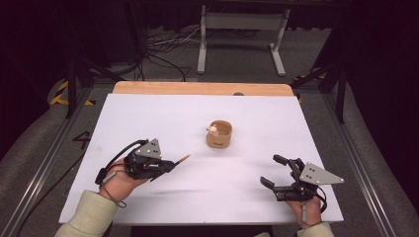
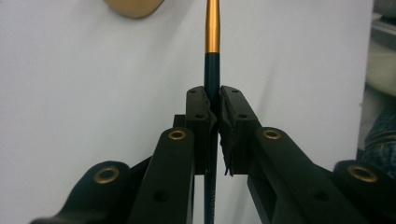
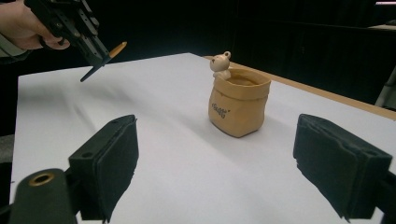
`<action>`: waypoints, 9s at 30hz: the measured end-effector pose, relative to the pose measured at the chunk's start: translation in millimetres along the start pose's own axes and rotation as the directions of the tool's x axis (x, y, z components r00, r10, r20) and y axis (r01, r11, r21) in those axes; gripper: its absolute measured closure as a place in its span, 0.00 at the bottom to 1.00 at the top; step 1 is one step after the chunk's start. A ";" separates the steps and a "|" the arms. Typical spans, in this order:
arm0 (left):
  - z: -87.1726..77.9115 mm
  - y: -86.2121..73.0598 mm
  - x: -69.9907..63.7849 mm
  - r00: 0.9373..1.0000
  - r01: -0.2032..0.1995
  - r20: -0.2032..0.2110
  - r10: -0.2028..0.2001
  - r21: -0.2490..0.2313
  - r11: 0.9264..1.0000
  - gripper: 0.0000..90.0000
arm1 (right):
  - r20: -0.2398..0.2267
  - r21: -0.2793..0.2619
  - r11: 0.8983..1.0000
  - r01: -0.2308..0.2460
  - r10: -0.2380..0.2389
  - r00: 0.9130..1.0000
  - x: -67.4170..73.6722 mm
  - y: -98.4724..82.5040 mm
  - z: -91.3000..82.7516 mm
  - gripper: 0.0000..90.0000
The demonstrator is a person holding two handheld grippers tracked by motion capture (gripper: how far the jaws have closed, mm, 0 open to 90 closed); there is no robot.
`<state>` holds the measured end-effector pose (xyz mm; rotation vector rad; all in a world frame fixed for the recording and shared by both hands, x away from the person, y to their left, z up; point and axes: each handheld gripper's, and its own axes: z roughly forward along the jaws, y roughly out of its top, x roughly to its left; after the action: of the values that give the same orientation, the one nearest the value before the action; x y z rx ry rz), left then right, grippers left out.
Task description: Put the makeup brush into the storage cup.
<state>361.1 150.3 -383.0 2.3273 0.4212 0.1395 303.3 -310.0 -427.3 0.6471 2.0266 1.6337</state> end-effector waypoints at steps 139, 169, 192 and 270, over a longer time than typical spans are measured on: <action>31.9 -24.8 -25.1 0.991 0.064 0.134 0.015 -0.563 0.824 0.21 | -0.381 0.095 0.995 0.023 0.015 0.925 45.1 114.3 120.6 0.93; 32.4 -35.2 -12.2 0.992 0.116 0.105 -0.068 -0.561 0.819 0.14 | -0.192 0.171 0.985 0.011 0.022 0.981 0.6 164.6 130.0 0.93; 30.7 -37.7 -9.0 0.993 0.116 0.079 -0.087 -0.561 0.819 0.12 | -0.048 0.136 0.989 -0.056 0.063 0.997 -20.8 172.8 130.9 0.93; 27.4 -40.7 -5.9 0.990 0.137 0.092 -0.103 -0.569 0.811 0.12 | 0.166 0.178 0.982 -0.059 0.029 0.986 -49.3 120.6 165.1 0.44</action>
<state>351.1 156.9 -431.0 1.6951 0.4265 0.1182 452.4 -191.5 -338.3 0.8664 2.0691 1.3798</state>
